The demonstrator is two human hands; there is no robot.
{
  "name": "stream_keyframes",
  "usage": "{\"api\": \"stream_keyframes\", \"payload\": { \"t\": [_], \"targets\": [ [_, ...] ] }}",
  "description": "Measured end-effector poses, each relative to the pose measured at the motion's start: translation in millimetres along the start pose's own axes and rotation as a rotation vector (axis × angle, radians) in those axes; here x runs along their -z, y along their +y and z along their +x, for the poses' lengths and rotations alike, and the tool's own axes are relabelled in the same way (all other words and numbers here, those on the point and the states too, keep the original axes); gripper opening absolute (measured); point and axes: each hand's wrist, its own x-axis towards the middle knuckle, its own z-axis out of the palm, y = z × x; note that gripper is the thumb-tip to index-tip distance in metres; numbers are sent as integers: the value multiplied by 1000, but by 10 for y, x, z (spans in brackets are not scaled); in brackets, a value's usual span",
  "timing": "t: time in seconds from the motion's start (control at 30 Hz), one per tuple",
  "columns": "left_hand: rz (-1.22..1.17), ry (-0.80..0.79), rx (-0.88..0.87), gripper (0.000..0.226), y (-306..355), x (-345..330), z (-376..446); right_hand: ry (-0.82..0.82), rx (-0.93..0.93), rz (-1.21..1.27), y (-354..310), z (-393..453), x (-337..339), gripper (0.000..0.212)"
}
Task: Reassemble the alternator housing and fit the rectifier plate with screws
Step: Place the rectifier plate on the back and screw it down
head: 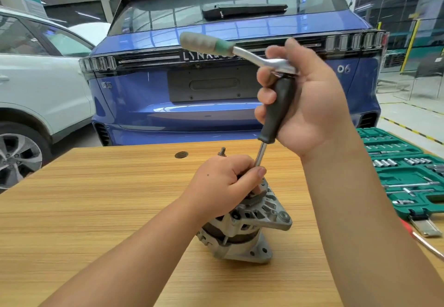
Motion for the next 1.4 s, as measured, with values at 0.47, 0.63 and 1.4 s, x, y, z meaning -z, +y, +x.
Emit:
{"api": "stream_keyframes", "payload": {
  "t": [0.47, 0.63, 1.4],
  "targets": [
    [-35, 4, -50, 37, -10, 4, -1, -173, -241, 299, -103, -77, 196, 17],
    [5, 7, -24, 33, -12, -9, 24, 161, 219, 145, 69, -60, 128, 28],
    [-23, 45, -28, 35, -10, -21, -10, -315, 171, 132, 203, -76, 143, 37]
  ]
}}
